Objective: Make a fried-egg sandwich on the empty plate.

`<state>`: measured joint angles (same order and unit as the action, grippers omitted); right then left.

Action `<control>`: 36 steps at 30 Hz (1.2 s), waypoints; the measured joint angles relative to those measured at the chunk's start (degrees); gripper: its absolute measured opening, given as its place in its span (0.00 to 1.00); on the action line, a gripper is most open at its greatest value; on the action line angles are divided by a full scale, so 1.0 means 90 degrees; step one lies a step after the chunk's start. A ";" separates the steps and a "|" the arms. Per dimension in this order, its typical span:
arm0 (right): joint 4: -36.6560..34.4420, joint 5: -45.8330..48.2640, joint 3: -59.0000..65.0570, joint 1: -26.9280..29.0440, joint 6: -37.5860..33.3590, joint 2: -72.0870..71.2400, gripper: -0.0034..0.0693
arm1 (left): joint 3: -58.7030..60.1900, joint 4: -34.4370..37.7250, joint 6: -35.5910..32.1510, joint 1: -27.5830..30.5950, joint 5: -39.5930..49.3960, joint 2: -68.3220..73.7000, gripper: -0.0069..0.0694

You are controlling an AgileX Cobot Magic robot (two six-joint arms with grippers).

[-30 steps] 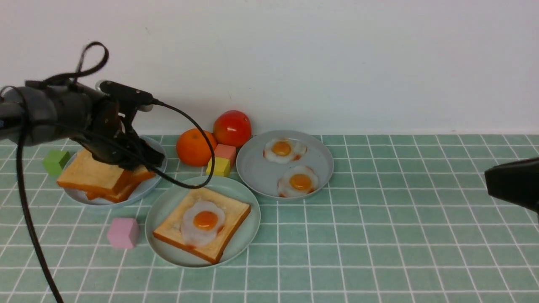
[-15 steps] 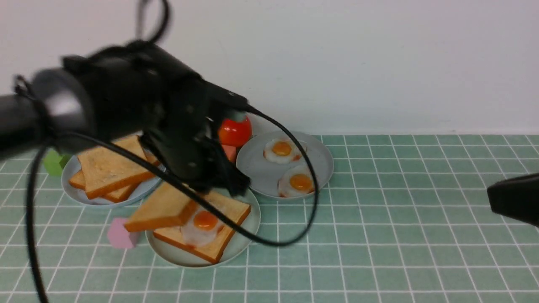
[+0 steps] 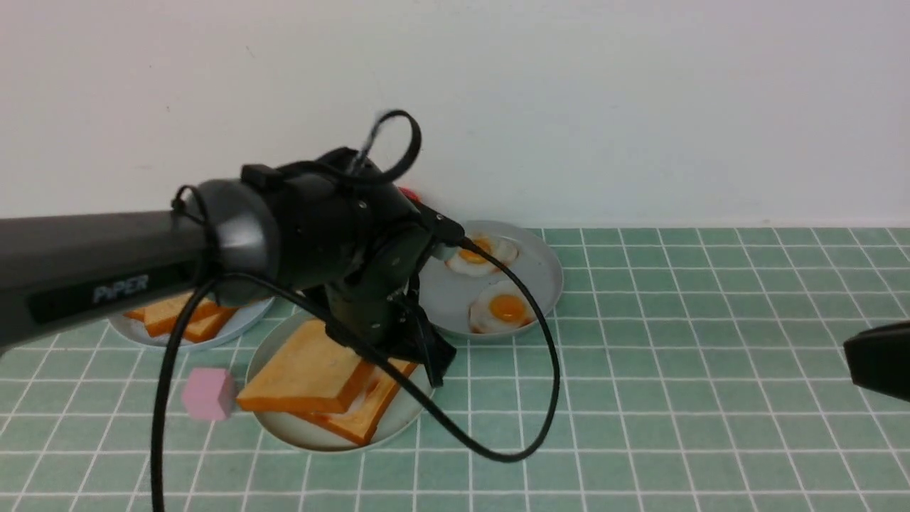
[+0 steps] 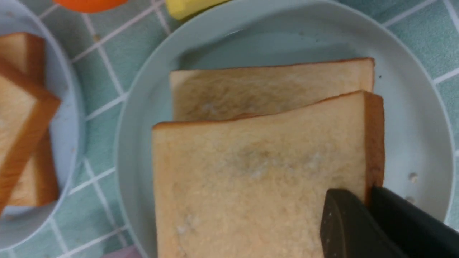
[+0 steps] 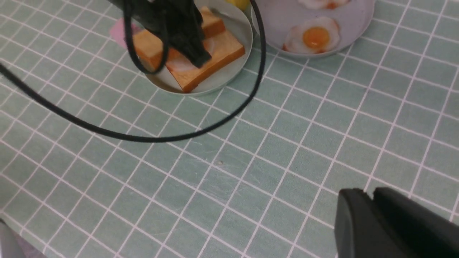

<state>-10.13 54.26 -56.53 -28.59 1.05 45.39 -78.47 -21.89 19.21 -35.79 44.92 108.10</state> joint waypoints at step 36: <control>0.0929 0.0568 0.0200 0.0000 0.0180 -0.1140 0.10 | 0.3724 0.1441 0.0047 -0.1184 -0.2785 -0.6737 0.07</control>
<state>-1.77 59.37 -54.73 -28.59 2.67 35.14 -44.95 -8.92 19.63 -46.45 19.86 47.46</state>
